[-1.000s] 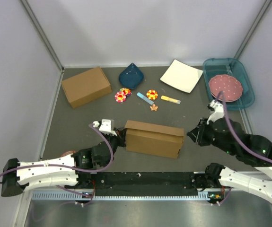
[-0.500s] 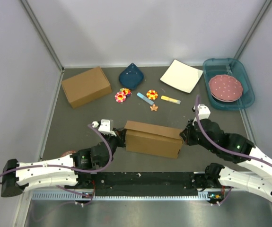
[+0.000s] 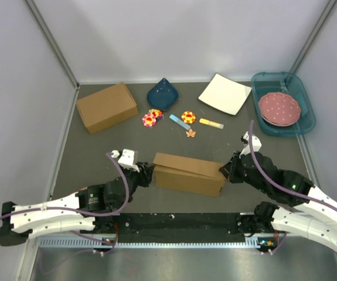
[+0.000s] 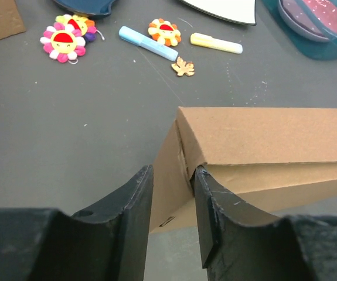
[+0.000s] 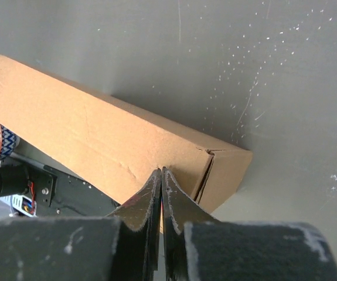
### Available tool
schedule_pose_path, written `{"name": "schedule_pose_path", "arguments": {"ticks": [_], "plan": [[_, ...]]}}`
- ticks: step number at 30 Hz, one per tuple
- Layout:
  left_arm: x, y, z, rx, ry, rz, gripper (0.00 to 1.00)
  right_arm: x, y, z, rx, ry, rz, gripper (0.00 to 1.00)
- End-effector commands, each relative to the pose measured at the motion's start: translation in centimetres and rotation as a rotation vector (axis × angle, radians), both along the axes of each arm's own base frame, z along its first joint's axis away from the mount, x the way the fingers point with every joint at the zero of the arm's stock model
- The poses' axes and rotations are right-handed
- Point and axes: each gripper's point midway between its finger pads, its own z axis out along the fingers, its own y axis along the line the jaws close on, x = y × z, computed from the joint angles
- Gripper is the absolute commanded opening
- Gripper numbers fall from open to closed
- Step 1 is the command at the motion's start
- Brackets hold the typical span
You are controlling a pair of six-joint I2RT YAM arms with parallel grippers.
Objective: Fold the paper box
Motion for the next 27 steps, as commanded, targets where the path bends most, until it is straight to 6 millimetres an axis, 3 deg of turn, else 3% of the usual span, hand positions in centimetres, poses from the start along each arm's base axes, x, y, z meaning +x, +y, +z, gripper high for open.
{"name": "schedule_pose_path", "arguments": {"ticks": [1,8,13,17,18,22,24,27], "plan": [[0.1,3.0,0.8,0.118,-0.046,0.031,0.41,-1.7,-1.9,-3.8,-0.134,0.103,0.010,0.00],[1.1,4.2,6.0,0.021,-0.135,0.122,0.42,-1.8,-2.0,-4.2,-0.144,0.109,0.012,0.00],[1.2,2.9,10.6,-0.150,-0.236,0.076,0.39,-1.9,-2.1,-4.3,-0.143,0.110,0.011,0.00],[1.4,0.8,12.3,-0.187,-0.272,-0.014,0.31,-1.9,-2.1,-4.6,-0.148,0.115,0.012,0.00],[1.7,-0.4,12.1,-0.171,-0.268,-0.062,0.24,-1.9,-2.1,-4.6,-0.149,0.114,0.013,0.00],[2.8,-2.3,11.0,-0.188,-0.209,-0.145,0.10,-2.1,-2.0,-4.6,-0.144,0.121,0.020,0.00],[3.8,-2.6,9.2,-0.205,-0.143,-0.137,0.05,-2.1,-2.0,-4.7,-0.144,0.122,0.021,0.00],[3.5,-3.4,6.3,-0.195,-0.072,-0.169,0.03,-2.1,-2.0,-4.7,-0.143,0.123,0.024,0.00]]}}
